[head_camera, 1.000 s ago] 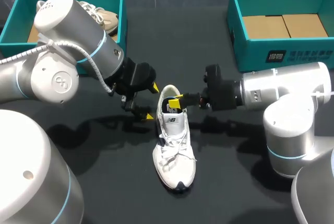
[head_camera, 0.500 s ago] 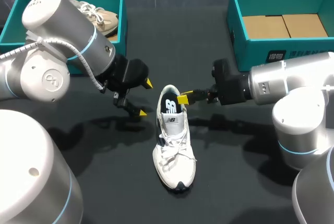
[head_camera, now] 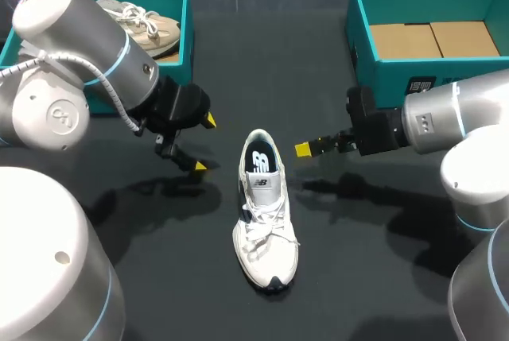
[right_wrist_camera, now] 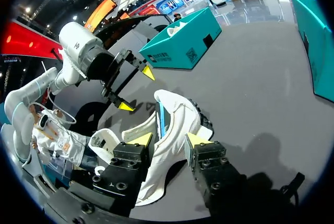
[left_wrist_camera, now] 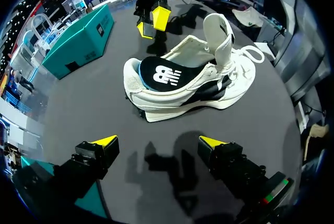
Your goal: Take the shoe out of the shoebox, open the shoe tongue, remove and reinsert the insole, then place the shoe into the shoebox
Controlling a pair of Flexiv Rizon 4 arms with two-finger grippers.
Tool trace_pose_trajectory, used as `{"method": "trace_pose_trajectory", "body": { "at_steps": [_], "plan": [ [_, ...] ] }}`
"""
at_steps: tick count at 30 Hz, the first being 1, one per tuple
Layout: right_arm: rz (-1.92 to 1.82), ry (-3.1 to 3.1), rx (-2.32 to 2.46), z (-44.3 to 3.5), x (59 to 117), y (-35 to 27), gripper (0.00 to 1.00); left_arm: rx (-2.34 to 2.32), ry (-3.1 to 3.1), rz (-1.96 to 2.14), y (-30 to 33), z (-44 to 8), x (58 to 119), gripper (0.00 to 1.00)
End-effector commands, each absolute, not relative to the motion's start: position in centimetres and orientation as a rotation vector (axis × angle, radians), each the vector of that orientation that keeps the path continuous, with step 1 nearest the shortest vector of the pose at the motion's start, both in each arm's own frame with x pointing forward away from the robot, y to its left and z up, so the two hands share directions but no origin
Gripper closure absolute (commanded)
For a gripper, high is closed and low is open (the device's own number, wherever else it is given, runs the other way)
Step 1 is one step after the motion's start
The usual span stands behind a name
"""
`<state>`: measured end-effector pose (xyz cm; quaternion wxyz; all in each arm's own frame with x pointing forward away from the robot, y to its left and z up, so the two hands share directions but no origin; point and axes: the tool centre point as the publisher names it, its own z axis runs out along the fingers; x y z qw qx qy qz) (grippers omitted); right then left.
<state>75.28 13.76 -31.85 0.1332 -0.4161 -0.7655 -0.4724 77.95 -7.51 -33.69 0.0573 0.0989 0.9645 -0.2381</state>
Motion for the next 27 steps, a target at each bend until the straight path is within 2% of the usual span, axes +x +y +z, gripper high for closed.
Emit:
{"method": "trace_pose_trajectory", "body": {
  "at_steps": [1, 5, 11, 13, 14, 15, 27],
  "plan": [
    [-1.295, -2.245, -1.227, -30.9, 74.9, 12.6, 0.62, 0.301, 2.922, -0.702, -6.6, -33.2, 77.7, 0.00],
    [-1.252, -2.247, -1.273, -30.6, 74.8, 11.8, 0.64, 0.292, 2.922, -0.685, -5.8, -33.0, 77.9, 0.00],
    [-1.177, -2.266, -1.354, -29.7, 74.6, 11.0, 0.75, 0.277, 2.919, -0.652, -4.9, -32.9, 78.1, 0.00],
    [-1.145, -2.279, -1.380, -29.2, 74.5, 10.8, 0.88, 0.277, 2.920, -0.643, -4.6, -32.8, 78.2, 0.00],
    [-1.126, -2.289, -1.399, -28.9, 74.5, 10.8, 0.97, 0.275, 2.919, -0.635, -4.4, -32.7, 78.2, 0.00],
    [-1.108, -2.295, -1.412, -28.7, 74.5, 10.7, 1.00, 0.275, 2.918, -0.631, -4.2, -32.6, 78.3, 0.00],
    [-0.856, -2.391, -1.578, -25.0, 73.7, 11.4, 1.00, 0.371, 2.910, -0.592, -1.0, -30.1, 79.9, 0.00]
  ]
}}
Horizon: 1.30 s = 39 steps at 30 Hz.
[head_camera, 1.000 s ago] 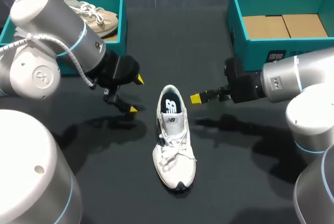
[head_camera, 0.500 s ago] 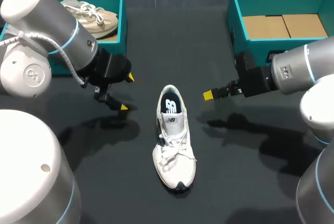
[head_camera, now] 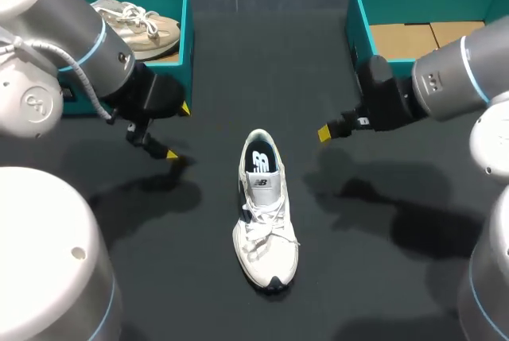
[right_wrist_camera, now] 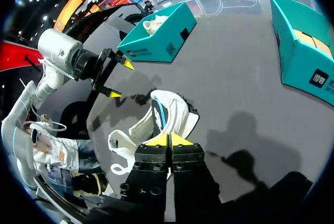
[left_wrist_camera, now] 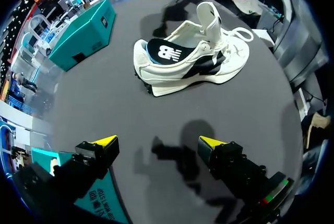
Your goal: Take the shoe out of the shoebox, open the shoe tongue, remove and reinsert the insole, then place the shoe into the shoebox
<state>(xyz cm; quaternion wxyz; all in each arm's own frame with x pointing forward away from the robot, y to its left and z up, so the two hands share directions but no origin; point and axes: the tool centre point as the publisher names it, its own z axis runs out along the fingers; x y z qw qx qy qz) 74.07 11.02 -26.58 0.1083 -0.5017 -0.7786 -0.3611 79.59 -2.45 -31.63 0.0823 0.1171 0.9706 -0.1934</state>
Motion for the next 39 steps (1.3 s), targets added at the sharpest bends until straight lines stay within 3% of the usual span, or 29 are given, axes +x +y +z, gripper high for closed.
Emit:
{"method": "trace_pose_trajectory", "body": {
  "at_steps": [1, 9, 24, 39],
  "plan": [
    [-0.836, -2.393, -1.586, -24.7, 73.6, 11.6, 1.00, 0.387, 2.908, -0.586, -0.7, -29.8, 80.0, 0.00],
    [-0.492, -2.434, -1.752, -23.0, 72.5, 14.3, 1.00, 0.731, 2.905, -0.455, 2.1, -27.7, 80.8, 0.00],
    [-0.492, -2.434, -1.752, -23.0, 72.5, 14.3, 1.00, 0.731, 2.905, -0.455, 2.1, -27.7, 80.8, 0.00],
    [-0.399, -2.460, -1.998, -25.6, 72.4, 21.1, 1.00, 0.922, 2.917, -0.640, 7.5, -26.8, 87.7, 0.00]
  ]
}}
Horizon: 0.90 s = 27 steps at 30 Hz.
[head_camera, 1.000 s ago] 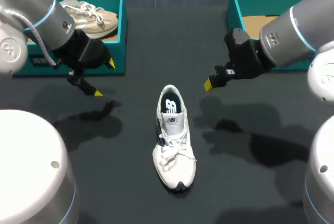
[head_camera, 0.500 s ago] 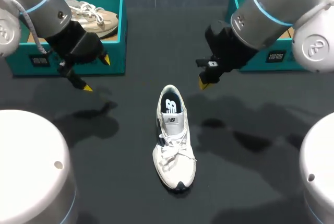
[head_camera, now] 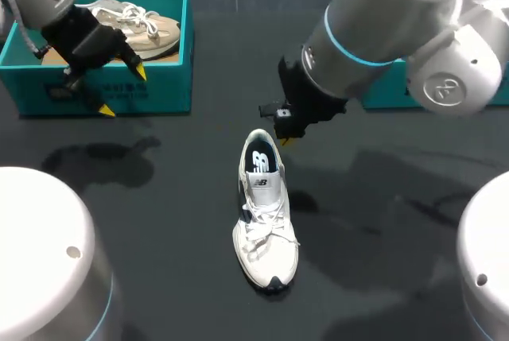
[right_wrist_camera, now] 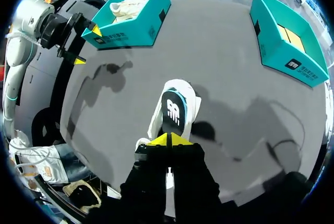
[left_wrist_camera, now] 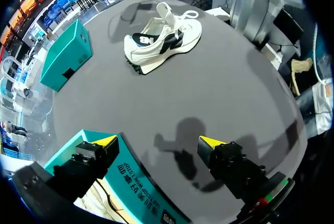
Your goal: Take the shoe out of the shoebox, open the shoe tongue, remove and reinsert the insole, then place the shoe into the shoebox
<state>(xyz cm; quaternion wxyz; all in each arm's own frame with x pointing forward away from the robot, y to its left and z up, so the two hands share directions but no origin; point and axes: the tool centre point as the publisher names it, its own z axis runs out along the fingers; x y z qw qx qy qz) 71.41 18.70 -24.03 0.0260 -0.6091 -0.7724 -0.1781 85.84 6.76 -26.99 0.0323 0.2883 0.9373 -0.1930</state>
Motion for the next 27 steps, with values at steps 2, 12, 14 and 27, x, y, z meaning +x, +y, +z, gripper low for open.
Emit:
{"method": "trace_pose_trajectory", "body": {
  "at_steps": [2, 12, 14, 27],
  "plan": [
    [-0.380, -2.454, -2.021, -26.2, 72.5, 21.7, 1.00, 0.923, 2.915, -0.632, 7.9, -26.7, 88.2, 0.00],
    [-0.380, -2.454, -2.021, -26.2, 72.5, 21.7, 1.00, 0.923, 2.915, -0.632, 7.9, -26.7, 88.2, 0.00],
    [-0.380, -2.454, -2.021, -26.2, 72.5, 21.7, 1.00, 0.923, 2.915, -0.632, 7.9, -26.7, 88.2, 0.00],
    [-0.356, -2.561, -1.998, -31.0, 73.5, 24.0, 1.00, 0.868, 2.929, -0.636, 6.8, -26.3, 88.6, 0.00]
  ]
}}
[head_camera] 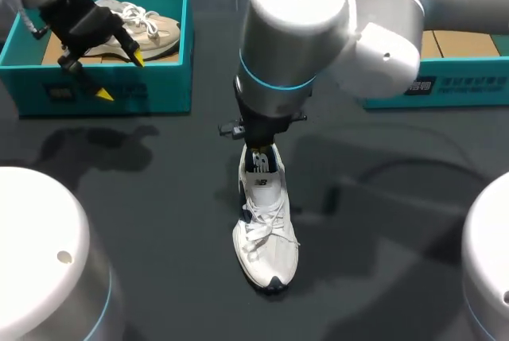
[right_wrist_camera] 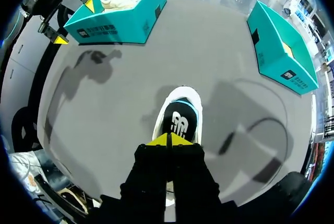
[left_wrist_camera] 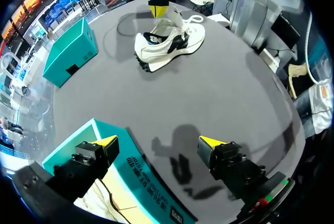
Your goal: Take the shoe out of the shoebox, open the shoe tongue, remove and reinsert the insole, then place the shoe into the shoebox
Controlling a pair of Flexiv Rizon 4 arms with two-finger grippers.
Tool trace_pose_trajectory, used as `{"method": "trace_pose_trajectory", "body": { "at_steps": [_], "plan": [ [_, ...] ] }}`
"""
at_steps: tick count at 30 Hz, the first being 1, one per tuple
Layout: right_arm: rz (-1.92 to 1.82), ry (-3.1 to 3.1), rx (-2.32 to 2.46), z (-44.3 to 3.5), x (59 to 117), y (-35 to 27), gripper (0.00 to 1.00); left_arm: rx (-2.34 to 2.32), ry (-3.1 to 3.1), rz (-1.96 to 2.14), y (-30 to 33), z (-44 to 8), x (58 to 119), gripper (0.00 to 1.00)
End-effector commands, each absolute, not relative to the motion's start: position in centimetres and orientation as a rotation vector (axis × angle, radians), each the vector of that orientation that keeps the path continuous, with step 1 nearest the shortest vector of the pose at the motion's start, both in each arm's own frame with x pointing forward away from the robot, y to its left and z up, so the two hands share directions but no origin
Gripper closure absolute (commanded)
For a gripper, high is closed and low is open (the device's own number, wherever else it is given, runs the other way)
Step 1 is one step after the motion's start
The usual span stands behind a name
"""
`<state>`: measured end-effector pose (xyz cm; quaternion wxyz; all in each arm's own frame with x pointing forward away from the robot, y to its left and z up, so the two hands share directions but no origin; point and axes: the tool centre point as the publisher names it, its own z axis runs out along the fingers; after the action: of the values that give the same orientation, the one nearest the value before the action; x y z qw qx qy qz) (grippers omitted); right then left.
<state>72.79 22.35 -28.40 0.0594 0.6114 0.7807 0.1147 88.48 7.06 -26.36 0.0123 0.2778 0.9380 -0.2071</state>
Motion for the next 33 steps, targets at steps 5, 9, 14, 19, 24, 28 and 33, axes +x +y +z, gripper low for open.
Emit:
{"method": "trace_pose_trajectory", "body": {
  "at_steps": [5, 9, 14, 19, 24, 28, 33],
  "plan": [
    [0.328, 2.364, 1.844, -31.0, 73.5, 24.0, 1.00, 0.868, 2.929, -0.636, 6.8, -26.3, 88.6, 0.00],
    [0.328, 2.364, 1.844, -31.0, 73.5, 24.0, 1.00, 0.868, 2.929, -0.636, 6.8, -26.3, 88.6, 0.00],
    [0.294, 2.338, 1.842, -31.7, 73.8, 23.9, 1.00, 0.868, 2.929, -0.636, 6.8, -26.3, 88.6, 0.00],
    [0.262, 2.265, 1.857, -32.4, 74.2, 22.9, 1.00, 0.868, 2.929, -0.636, 6.8, -26.3, 88.6, 0.00],
    [0.187, 2.160, 1.853, -32.2, 74.5, 22.0, 1.00, 0.868, 2.929, -0.636, 6.8, -26.3, 88.6, 0.00],
    [0.142, 2.115, 1.850, -33.0, 74.7, 21.5, 1.00, 0.868, 2.929, -0.636, 6.8, -26.3, 88.6, 0.00],
    [0.085, 2.082, 1.851, -34.7, 75.0, 20.9, 1.00, 0.868, 2.929, -0.636, 6.8, -26.3, 88.6, 0.00]
  ]
}}
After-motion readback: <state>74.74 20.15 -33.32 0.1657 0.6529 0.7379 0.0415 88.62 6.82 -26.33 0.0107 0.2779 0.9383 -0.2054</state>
